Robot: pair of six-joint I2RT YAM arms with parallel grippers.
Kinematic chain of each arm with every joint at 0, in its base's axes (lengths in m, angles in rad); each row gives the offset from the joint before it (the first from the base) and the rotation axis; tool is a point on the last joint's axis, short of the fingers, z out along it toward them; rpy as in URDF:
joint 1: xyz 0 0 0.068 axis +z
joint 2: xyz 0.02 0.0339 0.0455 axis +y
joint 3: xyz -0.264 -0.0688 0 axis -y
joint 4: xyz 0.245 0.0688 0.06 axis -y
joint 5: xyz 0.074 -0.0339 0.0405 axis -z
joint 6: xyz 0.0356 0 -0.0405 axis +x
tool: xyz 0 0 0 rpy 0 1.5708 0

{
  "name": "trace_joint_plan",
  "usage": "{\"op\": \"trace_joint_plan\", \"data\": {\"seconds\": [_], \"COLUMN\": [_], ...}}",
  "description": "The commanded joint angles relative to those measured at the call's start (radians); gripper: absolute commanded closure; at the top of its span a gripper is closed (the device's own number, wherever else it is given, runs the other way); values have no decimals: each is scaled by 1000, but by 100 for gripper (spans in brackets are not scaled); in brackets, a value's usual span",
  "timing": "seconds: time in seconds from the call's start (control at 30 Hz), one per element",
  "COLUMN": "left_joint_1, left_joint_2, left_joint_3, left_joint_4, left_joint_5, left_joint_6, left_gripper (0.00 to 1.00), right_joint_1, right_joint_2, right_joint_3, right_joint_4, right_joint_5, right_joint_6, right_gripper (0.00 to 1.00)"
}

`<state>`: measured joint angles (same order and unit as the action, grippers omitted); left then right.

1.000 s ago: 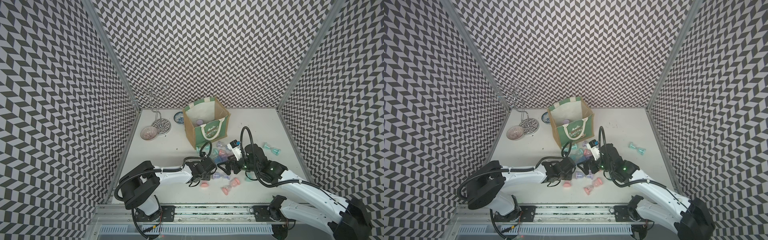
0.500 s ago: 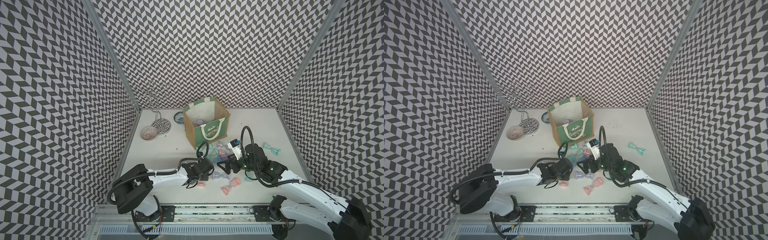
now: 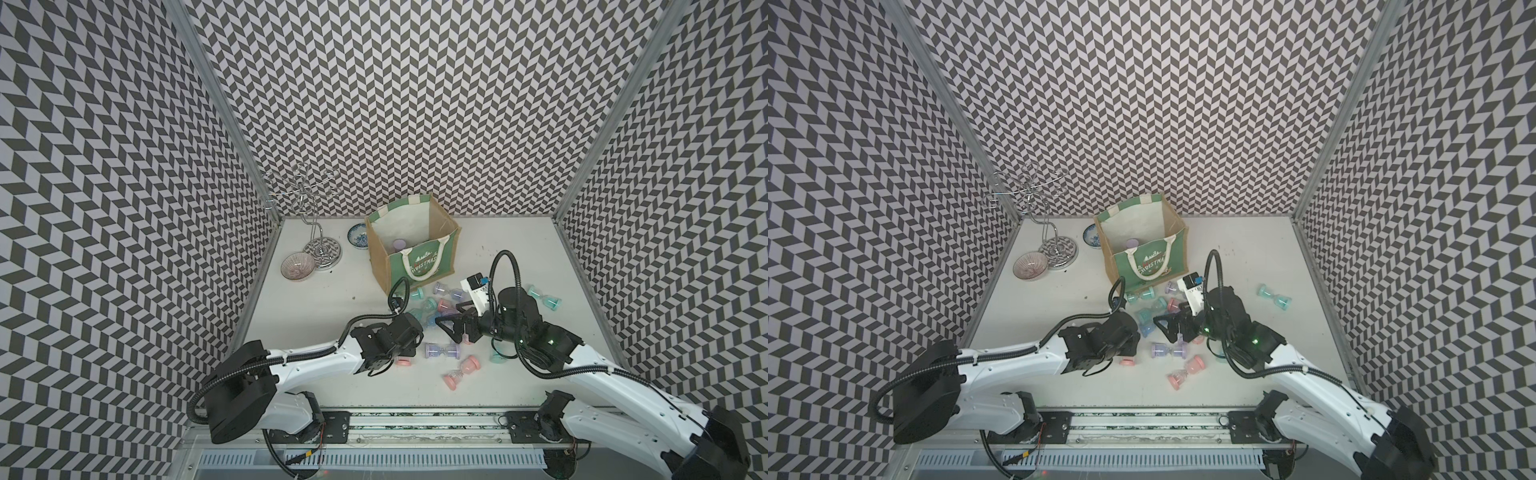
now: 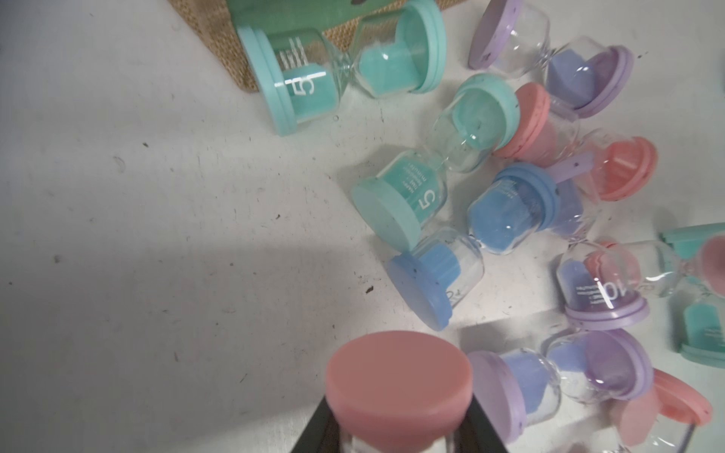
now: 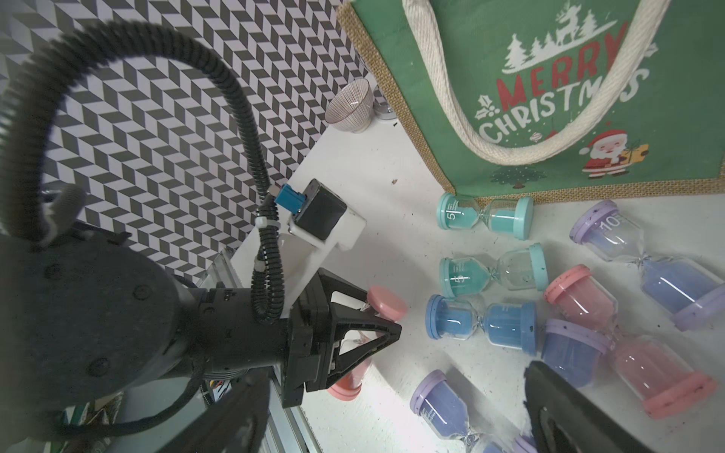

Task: Put the hourglass into the canvas bag
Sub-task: Pick up the hourglass from the center of the board.

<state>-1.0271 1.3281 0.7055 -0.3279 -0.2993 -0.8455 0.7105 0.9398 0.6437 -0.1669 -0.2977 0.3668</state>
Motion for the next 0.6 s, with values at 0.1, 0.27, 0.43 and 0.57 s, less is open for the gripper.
{"op": "trace_joint_plan", "data": {"seconds": [0.1, 0.27, 0.43, 0.57], "left_joint_1": [0, 3, 24, 36], "left_joint_2": [-81, -137, -188, -222], "left_joint_3": [73, 127, 187, 235], "left_joint_4": [-88, -127, -158, -143], "left_joint_5": [-81, -103, -119, -132], "left_joint_6": [34, 82, 129, 186], "left_gripper": [64, 66, 67, 67], "right_joint_1": [3, 2, 0, -1], "right_joint_2": [-21, -31, -42, -42], "right_joint_3": [2, 20, 31, 45], "right_joint_4": [85, 79, 104, 120], "right_joint_5": [16, 39, 56, 66], "right_joint_6": [28, 45, 76, 86], "right_gripper": [1, 1, 1, 1]}}
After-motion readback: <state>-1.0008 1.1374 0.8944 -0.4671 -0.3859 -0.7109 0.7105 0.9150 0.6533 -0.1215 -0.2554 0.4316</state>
